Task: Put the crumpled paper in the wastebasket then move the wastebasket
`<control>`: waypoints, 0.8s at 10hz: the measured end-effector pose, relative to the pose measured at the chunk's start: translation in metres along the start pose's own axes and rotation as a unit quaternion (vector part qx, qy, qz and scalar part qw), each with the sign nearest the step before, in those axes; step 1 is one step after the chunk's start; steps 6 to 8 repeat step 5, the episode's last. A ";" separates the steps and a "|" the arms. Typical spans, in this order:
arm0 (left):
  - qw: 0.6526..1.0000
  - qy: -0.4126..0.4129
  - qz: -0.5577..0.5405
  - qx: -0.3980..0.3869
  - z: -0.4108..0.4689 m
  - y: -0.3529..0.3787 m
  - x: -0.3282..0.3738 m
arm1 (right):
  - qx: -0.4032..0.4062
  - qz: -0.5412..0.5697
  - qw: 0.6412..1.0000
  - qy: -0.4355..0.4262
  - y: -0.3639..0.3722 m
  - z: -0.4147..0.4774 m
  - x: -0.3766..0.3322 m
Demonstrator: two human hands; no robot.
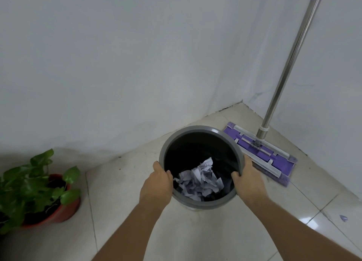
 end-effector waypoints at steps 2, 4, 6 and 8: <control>1.000 0.005 0.009 -0.004 -0.002 -0.011 0.001 | -0.030 -0.036 0.999 0.007 -0.005 -0.001 -0.009; 0.999 0.013 0.030 0.044 -0.014 -0.069 0.010 | 0.018 -0.137 0.990 -0.008 -0.044 -0.002 -0.052; 0.999 0.031 -0.006 0.023 -0.033 -0.112 0.024 | 0.036 -0.093 0.995 -0.013 -0.075 -0.016 -0.094; 0.999 0.031 -0.006 0.023 -0.033 -0.112 0.024 | 0.036 -0.093 0.995 -0.013 -0.075 -0.016 -0.094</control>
Point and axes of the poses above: each hand's wrist, its own z-axis towards the middle knuckle, its own y-axis out of the palm, x = y × z, the point moved 4 cm from there along z, towards the middle knuckle, and after that the axes turned 13 degrees about z, right-handed, at the moved point
